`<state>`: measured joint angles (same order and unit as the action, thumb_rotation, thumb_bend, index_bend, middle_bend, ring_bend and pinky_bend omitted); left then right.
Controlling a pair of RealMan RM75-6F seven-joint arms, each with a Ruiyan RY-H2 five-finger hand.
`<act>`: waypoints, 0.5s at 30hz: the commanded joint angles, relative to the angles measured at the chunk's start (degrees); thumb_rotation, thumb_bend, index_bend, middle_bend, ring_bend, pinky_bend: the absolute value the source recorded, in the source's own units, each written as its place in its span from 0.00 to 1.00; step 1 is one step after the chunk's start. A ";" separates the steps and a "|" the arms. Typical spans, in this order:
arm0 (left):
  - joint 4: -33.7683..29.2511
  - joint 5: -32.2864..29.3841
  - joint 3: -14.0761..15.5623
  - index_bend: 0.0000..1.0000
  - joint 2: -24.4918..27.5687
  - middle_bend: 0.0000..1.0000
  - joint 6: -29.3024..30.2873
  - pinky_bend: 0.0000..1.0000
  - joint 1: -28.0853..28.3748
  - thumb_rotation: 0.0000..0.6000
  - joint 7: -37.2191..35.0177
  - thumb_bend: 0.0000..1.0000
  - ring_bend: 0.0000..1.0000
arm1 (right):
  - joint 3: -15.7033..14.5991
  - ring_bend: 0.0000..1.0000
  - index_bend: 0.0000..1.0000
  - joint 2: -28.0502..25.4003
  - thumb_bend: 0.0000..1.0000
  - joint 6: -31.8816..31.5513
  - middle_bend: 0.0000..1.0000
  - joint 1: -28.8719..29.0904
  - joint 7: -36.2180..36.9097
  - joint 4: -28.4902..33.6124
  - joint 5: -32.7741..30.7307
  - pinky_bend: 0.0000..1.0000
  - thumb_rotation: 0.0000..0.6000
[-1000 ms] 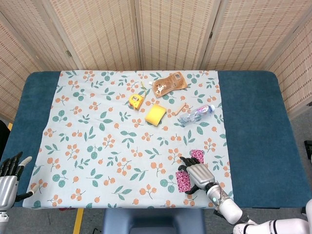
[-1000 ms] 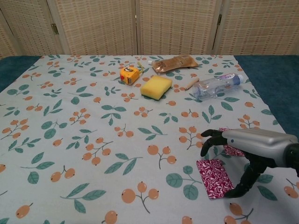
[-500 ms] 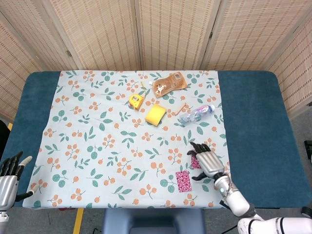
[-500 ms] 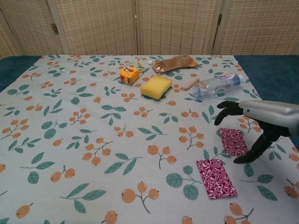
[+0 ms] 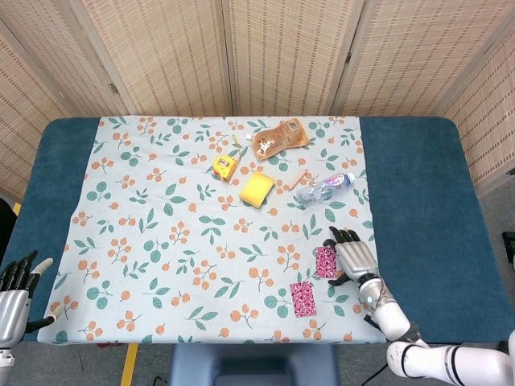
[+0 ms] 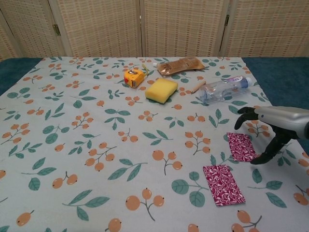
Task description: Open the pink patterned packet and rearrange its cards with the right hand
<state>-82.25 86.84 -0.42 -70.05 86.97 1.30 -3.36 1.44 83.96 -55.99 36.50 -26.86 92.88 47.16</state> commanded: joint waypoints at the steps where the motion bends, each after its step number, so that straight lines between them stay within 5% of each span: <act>1: -0.04 -0.01 0.00 0.17 0.00 0.00 -0.09 0.00 0.05 1.00 0.06 0.26 0.04 | 0.24 0.00 0.22 0.47 0.15 0.31 0.00 -0.01 0.32 -0.62 -0.11 0.00 0.88; 15: 0.38 -0.33 -0.03 0.17 -0.25 0.00 -0.46 0.00 0.10 1.00 -0.08 0.26 0.04 | 1.03 0.00 0.21 2.08 0.15 1.75 0.00 0.85 -1.02 -2.94 -2.45 0.00 0.88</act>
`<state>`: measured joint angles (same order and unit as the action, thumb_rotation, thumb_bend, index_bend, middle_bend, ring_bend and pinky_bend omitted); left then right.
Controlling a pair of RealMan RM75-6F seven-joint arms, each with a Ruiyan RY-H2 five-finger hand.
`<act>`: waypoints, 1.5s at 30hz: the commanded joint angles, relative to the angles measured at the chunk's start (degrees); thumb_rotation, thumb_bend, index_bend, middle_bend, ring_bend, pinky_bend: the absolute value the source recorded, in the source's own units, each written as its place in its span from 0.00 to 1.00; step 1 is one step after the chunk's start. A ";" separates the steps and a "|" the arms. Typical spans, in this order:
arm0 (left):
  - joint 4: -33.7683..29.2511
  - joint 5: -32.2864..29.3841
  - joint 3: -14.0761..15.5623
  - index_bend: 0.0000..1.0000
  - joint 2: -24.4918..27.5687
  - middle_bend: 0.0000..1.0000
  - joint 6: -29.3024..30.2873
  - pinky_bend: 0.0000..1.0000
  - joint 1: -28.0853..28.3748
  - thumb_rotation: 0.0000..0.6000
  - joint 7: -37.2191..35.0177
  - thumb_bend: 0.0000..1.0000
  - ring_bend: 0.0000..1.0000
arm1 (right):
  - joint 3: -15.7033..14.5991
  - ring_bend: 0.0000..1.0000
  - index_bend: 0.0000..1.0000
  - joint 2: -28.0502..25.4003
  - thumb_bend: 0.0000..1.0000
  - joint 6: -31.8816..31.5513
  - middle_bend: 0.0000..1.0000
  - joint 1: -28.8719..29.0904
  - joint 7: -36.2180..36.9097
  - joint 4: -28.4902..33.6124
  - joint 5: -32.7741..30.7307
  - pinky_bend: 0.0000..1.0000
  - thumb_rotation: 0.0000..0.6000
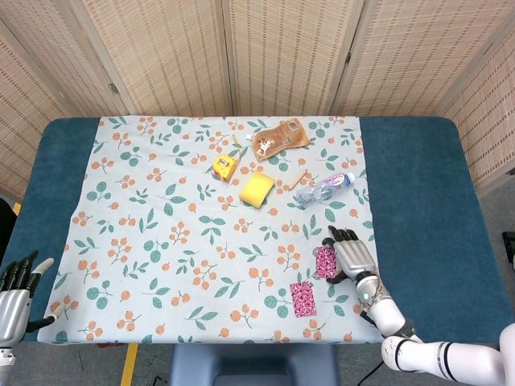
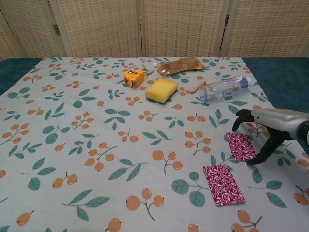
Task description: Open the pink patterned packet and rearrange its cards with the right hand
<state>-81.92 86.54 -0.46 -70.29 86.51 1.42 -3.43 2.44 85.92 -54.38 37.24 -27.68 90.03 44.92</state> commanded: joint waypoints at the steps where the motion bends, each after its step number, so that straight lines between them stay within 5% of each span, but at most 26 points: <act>1: 0.11 -0.06 0.01 0.17 -0.02 0.00 -0.04 0.00 -0.02 1.00 -0.03 0.26 0.04 | 0.02 0.00 0.21 0.19 0.15 0.19 0.00 0.17 -0.32 -0.11 -0.36 0.00 0.88; 20: 0.44 0.05 -0.02 0.18 -0.23 0.00 -0.35 0.00 0.24 1.00 -0.33 0.26 0.04 | -0.18 0.00 0.26 -0.21 0.15 -1.44 0.00 -0.25 -1.59 1.86 -1.22 0.00 1.00; 31: -0.54 0.12 -0.04 0.17 0.15 0.00 -0.33 0.00 0.34 1.00 0.42 0.26 0.04 | -1.13 0.00 0.26 -4.89 0.15 -2.96 0.00 -2.13 2.40 10.65 8.05 0.00 1.00; 45: -0.27 -0.05 0.20 0.17 0.15 0.00 -0.10 0.00 -0.09 1.00 0.03 0.26 0.04 | -4.51 0.00 0.26 -2.67 0.15 -0.11 0.00 -2.08 2.16 13.67 13.15 0.00 1.00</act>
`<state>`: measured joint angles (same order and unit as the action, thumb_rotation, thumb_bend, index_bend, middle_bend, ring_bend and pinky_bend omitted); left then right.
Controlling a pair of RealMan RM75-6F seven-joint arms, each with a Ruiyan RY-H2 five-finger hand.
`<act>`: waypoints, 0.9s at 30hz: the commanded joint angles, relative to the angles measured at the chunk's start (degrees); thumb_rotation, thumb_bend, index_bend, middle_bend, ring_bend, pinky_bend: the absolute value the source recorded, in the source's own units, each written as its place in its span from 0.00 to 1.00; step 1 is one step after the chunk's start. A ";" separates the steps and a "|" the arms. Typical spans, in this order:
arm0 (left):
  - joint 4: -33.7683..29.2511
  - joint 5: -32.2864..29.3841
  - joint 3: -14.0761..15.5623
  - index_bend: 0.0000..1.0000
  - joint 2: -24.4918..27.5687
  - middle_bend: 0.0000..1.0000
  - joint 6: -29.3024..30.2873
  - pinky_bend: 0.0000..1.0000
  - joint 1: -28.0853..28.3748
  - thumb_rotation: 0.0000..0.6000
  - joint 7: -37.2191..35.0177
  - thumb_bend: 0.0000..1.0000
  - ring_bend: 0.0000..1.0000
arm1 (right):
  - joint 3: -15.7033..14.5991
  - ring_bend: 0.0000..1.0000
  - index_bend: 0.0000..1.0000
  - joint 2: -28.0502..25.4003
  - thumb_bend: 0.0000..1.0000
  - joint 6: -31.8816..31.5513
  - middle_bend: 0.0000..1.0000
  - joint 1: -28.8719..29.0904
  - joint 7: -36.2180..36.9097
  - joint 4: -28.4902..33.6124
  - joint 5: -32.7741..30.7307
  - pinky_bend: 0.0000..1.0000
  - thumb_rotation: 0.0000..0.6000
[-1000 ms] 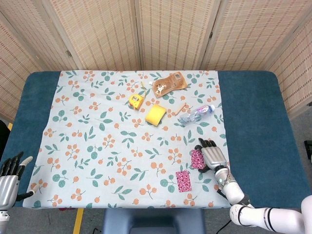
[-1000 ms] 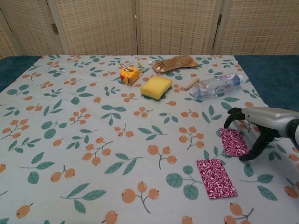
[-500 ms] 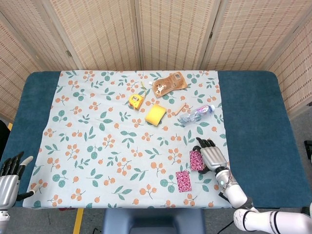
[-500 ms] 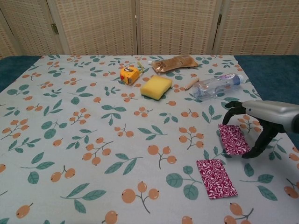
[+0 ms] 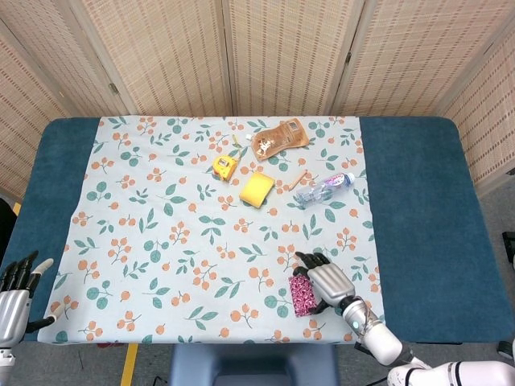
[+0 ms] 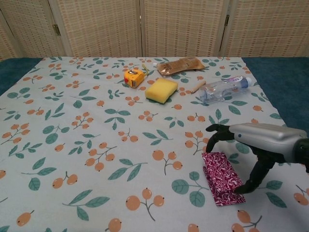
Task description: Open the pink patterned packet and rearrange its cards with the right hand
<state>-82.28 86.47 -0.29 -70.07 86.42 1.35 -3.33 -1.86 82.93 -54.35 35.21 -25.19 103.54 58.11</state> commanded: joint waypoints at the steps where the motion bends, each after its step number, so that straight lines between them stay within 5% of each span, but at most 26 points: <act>1: 0.17 0.03 0.04 0.17 -0.13 0.00 -0.02 0.00 -0.03 1.00 -0.14 0.26 0.04 | -0.30 0.00 0.26 0.48 0.15 -0.18 0.00 -0.08 -0.50 0.20 -0.13 0.00 1.00; 27: 1.55 -0.04 0.07 0.17 -0.77 0.00 -0.55 0.00 0.11 1.00 -1.21 0.26 0.04 | -1.45 0.00 0.24 2.47 0.15 -1.85 0.00 -1.29 -2.78 -0.83 -0.99 0.00 1.00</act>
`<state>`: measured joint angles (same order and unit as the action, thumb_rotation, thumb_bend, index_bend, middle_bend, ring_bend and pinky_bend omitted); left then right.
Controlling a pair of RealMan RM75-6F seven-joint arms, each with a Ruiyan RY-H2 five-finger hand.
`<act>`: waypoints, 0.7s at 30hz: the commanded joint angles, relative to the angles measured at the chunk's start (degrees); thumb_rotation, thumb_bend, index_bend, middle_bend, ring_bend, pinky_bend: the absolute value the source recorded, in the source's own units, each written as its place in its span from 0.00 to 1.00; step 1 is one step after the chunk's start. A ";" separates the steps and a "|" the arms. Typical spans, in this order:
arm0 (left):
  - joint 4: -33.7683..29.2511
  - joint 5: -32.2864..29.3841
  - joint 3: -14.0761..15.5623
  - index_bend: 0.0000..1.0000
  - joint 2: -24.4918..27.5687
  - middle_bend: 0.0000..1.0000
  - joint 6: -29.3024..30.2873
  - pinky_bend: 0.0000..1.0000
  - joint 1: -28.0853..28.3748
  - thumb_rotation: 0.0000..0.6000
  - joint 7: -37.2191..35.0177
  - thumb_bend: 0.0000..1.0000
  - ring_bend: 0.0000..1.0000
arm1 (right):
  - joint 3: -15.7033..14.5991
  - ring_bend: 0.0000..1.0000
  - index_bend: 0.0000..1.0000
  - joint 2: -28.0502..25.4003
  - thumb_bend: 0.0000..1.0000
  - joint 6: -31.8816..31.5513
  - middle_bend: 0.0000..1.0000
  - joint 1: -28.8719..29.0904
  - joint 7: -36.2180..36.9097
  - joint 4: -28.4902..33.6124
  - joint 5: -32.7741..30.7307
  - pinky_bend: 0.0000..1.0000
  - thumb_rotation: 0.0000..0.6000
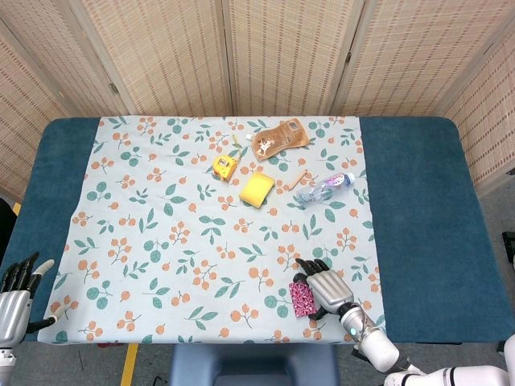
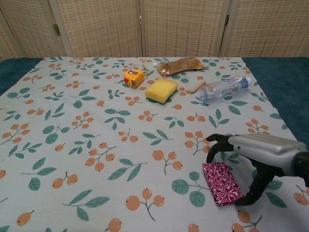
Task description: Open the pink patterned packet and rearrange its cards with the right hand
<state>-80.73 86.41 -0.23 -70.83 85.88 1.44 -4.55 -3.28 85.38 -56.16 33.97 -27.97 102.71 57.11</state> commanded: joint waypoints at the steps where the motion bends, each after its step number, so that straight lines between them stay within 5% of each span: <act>1: 0.01 0.04 0.01 0.17 -0.02 0.00 -0.01 0.00 0.02 1.00 0.01 0.26 0.04 | -0.09 0.00 0.24 0.02 0.15 -0.05 0.00 -0.11 0.01 0.03 0.06 0.00 1.00; 15: -0.11 0.09 -0.07 0.17 0.05 0.00 0.10 0.00 0.06 1.00 0.02 0.26 0.04 | -0.09 0.00 0.20 -1.32 0.15 -1.13 0.00 -1.25 1.60 1.03 2.42 0.00 1.00; 21: -0.45 0.05 -0.28 0.17 0.27 0.00 0.24 0.00 0.14 1.00 0.17 0.26 0.04 | 0.08 0.00 0.20 -6.18 0.15 -6.61 0.00 -3.86 4.71 2.92 9.50 0.00 1.00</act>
<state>-81.18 86.47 -0.49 -70.57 86.11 1.57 -4.40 -3.18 81.17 -60.39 31.35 -24.46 104.93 63.74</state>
